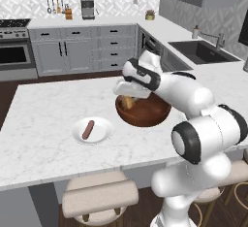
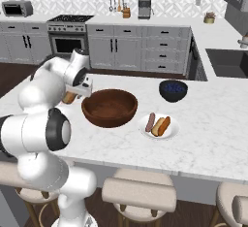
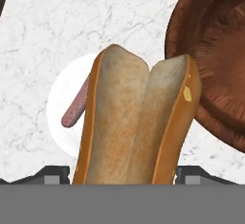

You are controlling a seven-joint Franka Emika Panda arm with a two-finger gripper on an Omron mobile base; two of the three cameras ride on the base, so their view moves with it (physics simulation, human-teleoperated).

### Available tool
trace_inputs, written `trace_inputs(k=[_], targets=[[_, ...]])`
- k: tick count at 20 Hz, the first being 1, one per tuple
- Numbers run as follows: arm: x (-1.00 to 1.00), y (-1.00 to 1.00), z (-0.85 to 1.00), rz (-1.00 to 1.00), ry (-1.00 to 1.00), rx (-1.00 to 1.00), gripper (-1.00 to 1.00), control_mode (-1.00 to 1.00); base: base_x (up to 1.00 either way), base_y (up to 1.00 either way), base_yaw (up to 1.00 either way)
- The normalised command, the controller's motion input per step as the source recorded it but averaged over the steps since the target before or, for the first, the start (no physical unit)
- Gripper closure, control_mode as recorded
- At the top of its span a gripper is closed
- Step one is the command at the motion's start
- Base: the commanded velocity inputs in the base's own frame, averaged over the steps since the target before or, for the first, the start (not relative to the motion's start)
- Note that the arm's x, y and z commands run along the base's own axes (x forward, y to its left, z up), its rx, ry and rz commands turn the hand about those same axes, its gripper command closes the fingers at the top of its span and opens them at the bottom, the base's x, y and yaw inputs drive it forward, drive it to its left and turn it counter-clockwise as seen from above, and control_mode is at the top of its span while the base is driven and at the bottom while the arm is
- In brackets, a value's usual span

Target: Place one bun and one sausage from the bowl on each plate.

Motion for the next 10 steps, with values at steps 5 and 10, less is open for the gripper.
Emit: trace_inputs(k=[5, 10], targets=[[-0.23, 1.0, 0.16, -0.17, 0.06, -0.21, 1.0, -1.0, 0.0, 0.0, 0.0], [0.11, 0.93, -0.22, -0.2, 0.08, -0.21, 1.0, -1.0, 0.0, 0.0, 0.0]])
